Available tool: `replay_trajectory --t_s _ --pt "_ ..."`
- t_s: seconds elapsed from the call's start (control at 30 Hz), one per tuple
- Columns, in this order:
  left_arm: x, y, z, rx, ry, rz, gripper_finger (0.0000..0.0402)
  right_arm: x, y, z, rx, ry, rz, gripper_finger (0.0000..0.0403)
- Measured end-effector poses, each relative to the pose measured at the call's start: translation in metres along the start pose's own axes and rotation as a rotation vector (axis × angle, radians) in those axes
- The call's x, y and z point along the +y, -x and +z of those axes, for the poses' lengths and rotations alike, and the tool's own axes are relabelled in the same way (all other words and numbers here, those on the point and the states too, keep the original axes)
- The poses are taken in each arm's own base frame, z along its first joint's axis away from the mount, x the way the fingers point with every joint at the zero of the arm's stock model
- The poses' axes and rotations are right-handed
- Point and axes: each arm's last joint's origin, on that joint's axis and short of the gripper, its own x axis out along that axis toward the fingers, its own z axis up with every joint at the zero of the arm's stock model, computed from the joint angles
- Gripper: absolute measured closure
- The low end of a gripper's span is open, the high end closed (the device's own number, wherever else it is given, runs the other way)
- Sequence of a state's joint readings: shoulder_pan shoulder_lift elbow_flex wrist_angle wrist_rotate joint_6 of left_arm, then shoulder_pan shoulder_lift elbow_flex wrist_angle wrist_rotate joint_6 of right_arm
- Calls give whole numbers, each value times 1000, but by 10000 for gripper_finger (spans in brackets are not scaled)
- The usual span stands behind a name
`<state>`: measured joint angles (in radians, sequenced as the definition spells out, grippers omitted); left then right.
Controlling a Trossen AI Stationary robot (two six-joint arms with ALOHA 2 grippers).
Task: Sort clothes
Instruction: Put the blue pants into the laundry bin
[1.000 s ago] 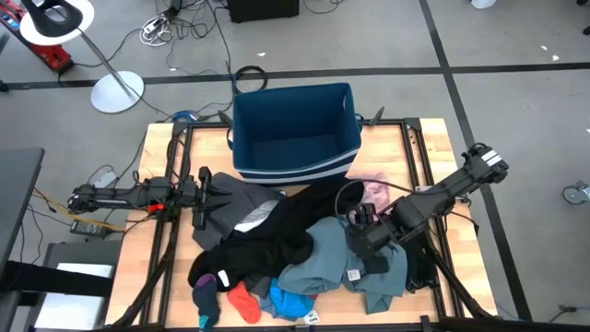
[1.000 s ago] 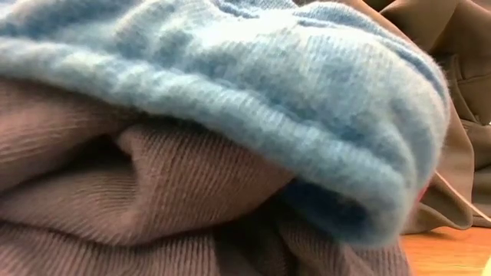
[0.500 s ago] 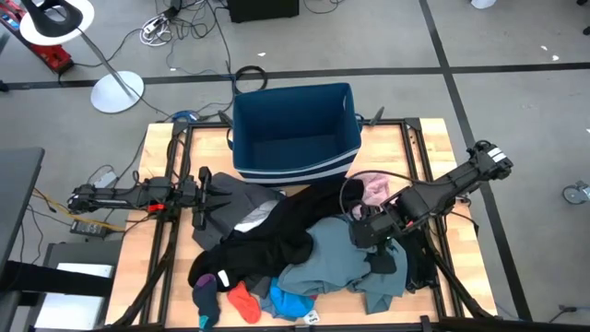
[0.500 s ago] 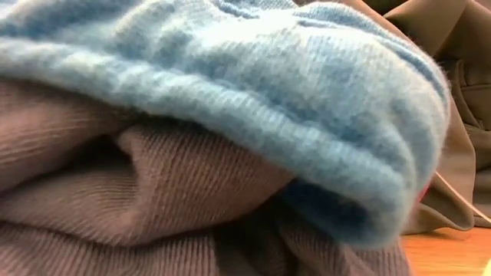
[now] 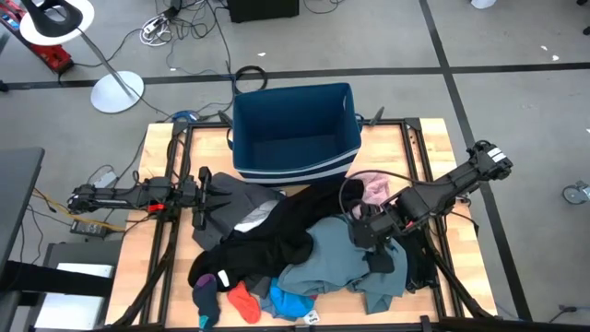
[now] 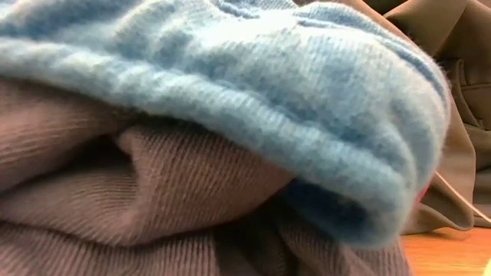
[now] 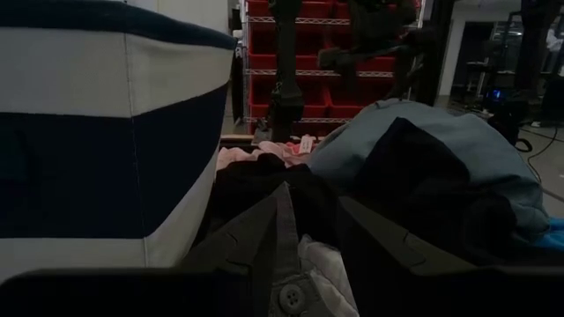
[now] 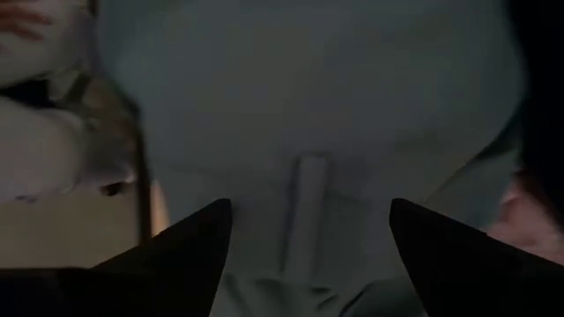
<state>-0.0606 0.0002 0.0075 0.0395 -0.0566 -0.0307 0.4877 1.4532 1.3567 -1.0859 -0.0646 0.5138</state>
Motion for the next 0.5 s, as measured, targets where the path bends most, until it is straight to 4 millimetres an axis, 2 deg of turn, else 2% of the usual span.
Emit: replay_trajectory --t_s 0.3,0.5 --pt "0 0 0 -1 0 0 277 11 0 2 -27 -25 99 94" --pt "0 0 0 0 0 0 277 16 0 1 -47 -6 85 94"
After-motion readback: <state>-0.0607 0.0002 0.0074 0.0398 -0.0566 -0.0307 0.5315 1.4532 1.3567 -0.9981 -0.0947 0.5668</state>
